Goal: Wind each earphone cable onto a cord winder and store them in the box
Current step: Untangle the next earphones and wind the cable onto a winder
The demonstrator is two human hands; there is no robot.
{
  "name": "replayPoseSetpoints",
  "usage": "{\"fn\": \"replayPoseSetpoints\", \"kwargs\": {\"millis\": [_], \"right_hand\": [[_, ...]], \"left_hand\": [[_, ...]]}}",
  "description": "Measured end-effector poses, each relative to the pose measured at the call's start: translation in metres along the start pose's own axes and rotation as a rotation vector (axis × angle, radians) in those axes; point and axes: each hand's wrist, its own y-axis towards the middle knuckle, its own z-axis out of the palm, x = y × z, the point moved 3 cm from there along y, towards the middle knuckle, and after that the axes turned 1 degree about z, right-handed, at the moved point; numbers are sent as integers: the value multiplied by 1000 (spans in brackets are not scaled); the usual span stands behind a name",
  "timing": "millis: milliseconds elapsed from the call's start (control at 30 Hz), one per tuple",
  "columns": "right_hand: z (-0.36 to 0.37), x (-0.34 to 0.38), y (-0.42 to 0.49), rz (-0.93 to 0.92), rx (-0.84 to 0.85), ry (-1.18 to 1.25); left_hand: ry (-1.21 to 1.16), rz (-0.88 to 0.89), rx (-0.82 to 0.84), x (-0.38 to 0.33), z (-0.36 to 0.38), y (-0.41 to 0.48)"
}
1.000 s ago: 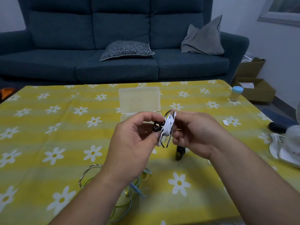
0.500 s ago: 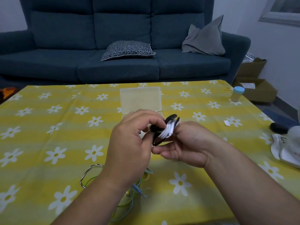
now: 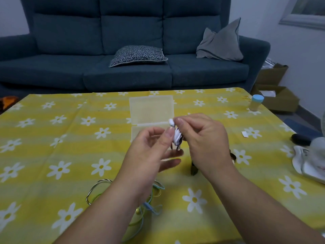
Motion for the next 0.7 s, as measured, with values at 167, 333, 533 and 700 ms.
{"fn": "replayPoseSetpoints", "kwargs": {"millis": [167, 333, 533, 700], "right_hand": [[4, 1, -2, 24, 120, 58], [-7, 4, 8, 143, 127, 121], [-16, 0, 10, 334, 240, 273], [-17, -1, 10, 412, 260, 419]], "left_hand": [[-88, -73, -30, 3, -4, 3], [-83, -36, -34, -1, -13, 8], [20, 18, -9, 0, -19, 9], [86, 63, 33, 0, -19, 10]]}}
